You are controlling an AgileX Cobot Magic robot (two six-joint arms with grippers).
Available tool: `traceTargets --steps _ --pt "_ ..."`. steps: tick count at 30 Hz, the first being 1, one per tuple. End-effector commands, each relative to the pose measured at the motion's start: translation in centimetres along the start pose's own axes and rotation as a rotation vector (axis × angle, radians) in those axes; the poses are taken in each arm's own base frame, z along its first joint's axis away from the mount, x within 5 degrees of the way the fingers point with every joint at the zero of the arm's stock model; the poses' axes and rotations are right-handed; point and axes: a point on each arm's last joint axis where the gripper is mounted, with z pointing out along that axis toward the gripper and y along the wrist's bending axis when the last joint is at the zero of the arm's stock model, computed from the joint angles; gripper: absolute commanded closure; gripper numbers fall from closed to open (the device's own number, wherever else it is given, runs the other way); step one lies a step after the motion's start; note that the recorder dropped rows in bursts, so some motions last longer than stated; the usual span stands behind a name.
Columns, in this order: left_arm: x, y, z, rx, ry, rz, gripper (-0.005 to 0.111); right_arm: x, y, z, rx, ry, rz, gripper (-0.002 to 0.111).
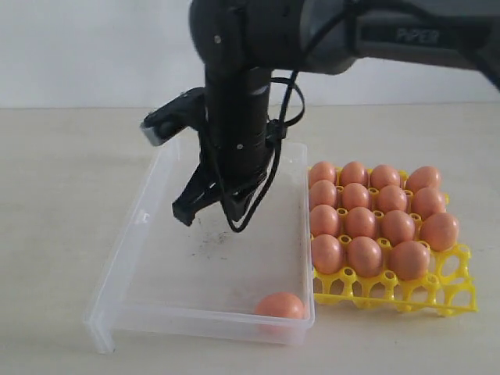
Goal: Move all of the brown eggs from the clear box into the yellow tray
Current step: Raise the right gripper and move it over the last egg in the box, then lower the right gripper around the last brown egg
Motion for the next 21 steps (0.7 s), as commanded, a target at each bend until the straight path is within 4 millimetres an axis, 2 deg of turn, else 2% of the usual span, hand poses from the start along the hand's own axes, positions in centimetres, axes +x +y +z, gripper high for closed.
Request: traceTargets --steps 1,4,6,9,13,21 --pt "0.1 0.0 0.0 0.002 -0.001 -0.018 0.103 -0.5 0.8 0.8 0.174 0.077 -0.35 0.109" --pt "0.1 0.0 0.0 0.002 -0.001 -0.018 0.103 -0.5 0.5 0.7 0.187 0.079 -0.35 0.105" --pt "0.1 0.0 0.0 0.002 -0.001 -0.018 0.103 -0.5 1.0 0.8 0.134 0.065 -0.334 0.097" --pt "0.1 0.0 0.0 0.002 -0.001 -0.018 0.103 -0.3 1.7 1.2 0.065 0.066 -0.402 0.079" --pt "0.1 0.0 0.0 0.002 -0.001 -0.018 0.103 0.6 1.6 2.4 0.079 0.129 -0.471 0.054" --pt "0.1 0.0 0.0 0.002 -0.001 -0.018 0.103 3.6 1.6 5.5 0.07 0.297 -0.585 0.052"
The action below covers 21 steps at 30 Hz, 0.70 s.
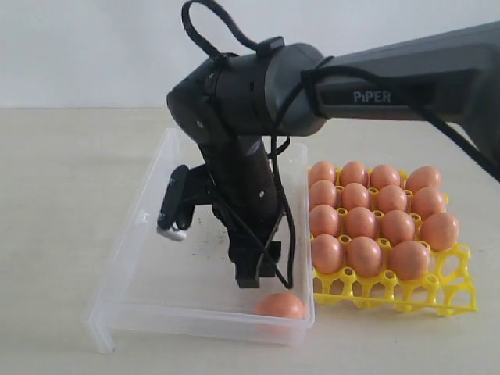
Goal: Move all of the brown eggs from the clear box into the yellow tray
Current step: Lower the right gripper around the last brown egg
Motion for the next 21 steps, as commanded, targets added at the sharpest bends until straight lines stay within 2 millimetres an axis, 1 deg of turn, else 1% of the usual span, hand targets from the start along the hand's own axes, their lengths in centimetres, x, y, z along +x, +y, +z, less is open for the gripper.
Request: traceTargets --steps 1,7,11,15,21 --pt "0.1 0.0 0.0 0.002 -0.001 -0.018 0.103 1.0 0.7 1.0 -0.019 0.056 -0.075 0.052" --pt "0.1 0.0 0.0 0.002 -0.001 -0.018 0.103 1.5 0.8 -0.7 -0.007 0.014 -0.056 0.052" --pt "0.1 0.0 0.0 0.002 -0.001 -0.018 0.103 1.3 1.5 -1.8 -0.069 -0.058 -0.023 0.052" --pt "0.1 0.0 0.0 0.002 -0.001 -0.018 0.103 0.8 2.3 -1.7 -0.156 -0.118 -0.055 0.052" --pt "0.1 0.0 0.0 0.002 -0.001 -0.018 0.103 0.7 2.2 -1.3 -0.148 -0.101 -0.065 0.052"
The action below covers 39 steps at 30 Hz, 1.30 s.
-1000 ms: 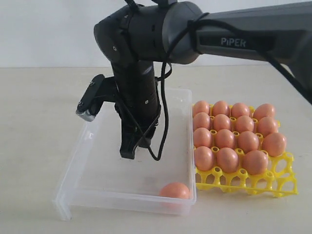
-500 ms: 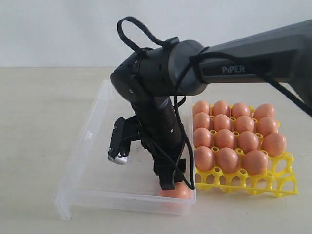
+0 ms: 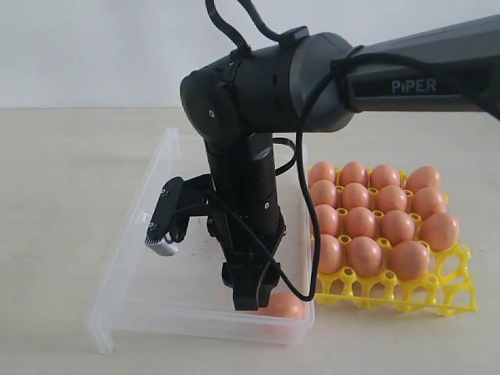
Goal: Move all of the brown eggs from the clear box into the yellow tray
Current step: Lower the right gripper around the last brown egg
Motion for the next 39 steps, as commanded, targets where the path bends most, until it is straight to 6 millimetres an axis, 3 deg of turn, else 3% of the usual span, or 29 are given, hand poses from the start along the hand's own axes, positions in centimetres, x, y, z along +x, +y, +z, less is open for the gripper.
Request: traceTargets --steps 1,15,22,39 --pt "0.1 0.0 0.0 0.002 -0.001 -0.018 0.103 0.1 -0.1 0.1 0.002 0.008 -0.014 0.052" --pt "0.1 0.0 0.0 0.002 -0.001 -0.018 0.103 0.1 0.0 0.1 0.0 0.01 -0.066 0.052" --pt "0.1 0.0 0.0 0.002 -0.001 -0.018 0.103 1.2 0.9 2.1 -0.054 0.073 -0.091 0.052" --pt "0.1 0.0 0.0 0.002 -0.003 -0.018 0.103 1.2 0.9 2.1 -0.053 0.074 -0.062 0.052"
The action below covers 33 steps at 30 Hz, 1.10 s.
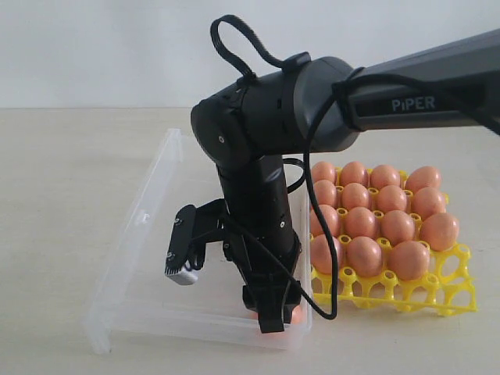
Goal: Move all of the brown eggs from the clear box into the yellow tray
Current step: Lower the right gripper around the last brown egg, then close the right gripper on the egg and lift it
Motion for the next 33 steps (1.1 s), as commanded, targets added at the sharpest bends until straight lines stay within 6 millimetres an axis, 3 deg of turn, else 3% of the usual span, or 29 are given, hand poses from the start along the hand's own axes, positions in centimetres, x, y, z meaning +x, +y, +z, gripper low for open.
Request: traceTargets --steps 1,33 --pt "0.1 0.0 0.0 0.002 -0.003 -0.018 0.103 0.1 0.0 0.1 -0.003 0.009 0.016 0.052" --pt "0.1 0.0 0.0 0.002 -0.001 -0.018 0.103 -0.9 1.1 0.0 -0.124 -0.11 -0.009 0.052"
